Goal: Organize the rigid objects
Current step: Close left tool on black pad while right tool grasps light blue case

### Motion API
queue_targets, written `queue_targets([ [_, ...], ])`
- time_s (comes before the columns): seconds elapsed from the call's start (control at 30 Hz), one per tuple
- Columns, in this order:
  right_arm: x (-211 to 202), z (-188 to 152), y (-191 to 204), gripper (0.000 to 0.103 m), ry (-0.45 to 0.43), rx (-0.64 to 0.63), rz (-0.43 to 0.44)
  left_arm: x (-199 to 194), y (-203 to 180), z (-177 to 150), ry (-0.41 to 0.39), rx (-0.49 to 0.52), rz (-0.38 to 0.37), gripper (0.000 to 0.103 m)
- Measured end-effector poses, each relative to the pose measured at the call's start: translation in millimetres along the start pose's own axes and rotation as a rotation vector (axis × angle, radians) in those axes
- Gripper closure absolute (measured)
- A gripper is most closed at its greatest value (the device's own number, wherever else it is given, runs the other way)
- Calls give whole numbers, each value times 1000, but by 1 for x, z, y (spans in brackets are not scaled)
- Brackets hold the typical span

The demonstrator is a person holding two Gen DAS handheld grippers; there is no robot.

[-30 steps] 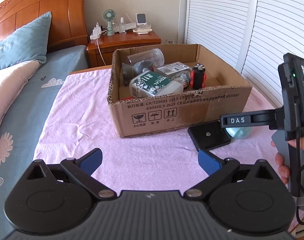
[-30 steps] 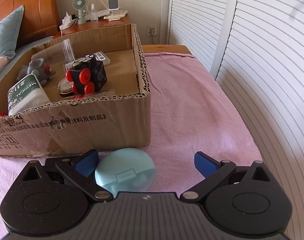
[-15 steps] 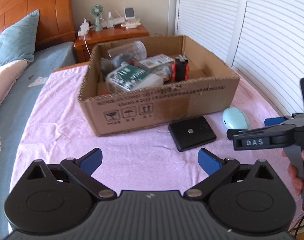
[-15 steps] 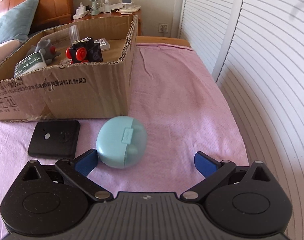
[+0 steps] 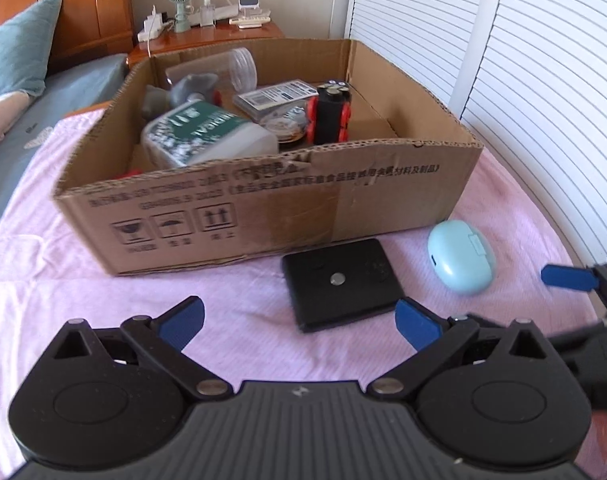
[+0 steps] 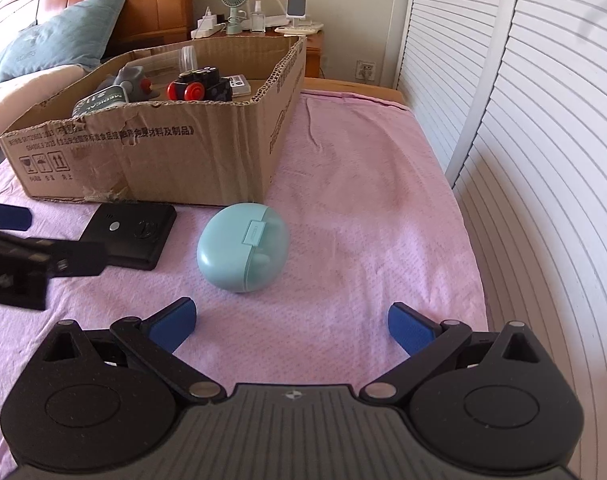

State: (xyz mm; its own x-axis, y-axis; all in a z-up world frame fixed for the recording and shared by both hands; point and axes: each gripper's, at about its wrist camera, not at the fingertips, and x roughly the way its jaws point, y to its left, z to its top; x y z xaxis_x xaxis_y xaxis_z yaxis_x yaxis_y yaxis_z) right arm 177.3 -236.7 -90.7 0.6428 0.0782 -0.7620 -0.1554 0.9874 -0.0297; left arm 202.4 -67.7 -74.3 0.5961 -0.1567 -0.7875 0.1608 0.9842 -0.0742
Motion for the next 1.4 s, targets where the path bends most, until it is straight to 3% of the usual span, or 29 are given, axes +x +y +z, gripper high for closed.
queue_targets([
  [0.17, -2, -4, -1, 0, -10, -6, 6, 16, -9, 2, 10, -10, -3, 1],
  [0.4, -2, -4, 0, 0, -12, -5, 5, 23, -23, 1, -28, 35, 48, 0],
  [0.77, -2, -4, 1, 0, -5, 1, -2, 6, 10, -15, -28, -9, 78, 0],
  [0.97, -1, -2, 3, 0, 0, 8, -7, 7, 7, -15, -43, -2, 72, 1],
  [1.03, -1, -1, 5, 0, -2, 7, -4, 8, 5, -14, -49, -4, 69, 5],
  [1.1, 0, 0, 8, 0, -3, -1, 3, 7, 4, -12, -61, 0, 65, 13],
  [1.17, 1, 1, 12, 0, -5, -14, 13, 6, 3, -11, -76, 11, 57, 27],
  [1.23, 2, 3, 16, 0, -7, -26, 18, 5, 5, -10, -81, 21, 47, 32],
  [1.4, 2, 6, 22, 4, -14, -36, 33, 0, 16, -15, -84, 33, 41, 33],
])
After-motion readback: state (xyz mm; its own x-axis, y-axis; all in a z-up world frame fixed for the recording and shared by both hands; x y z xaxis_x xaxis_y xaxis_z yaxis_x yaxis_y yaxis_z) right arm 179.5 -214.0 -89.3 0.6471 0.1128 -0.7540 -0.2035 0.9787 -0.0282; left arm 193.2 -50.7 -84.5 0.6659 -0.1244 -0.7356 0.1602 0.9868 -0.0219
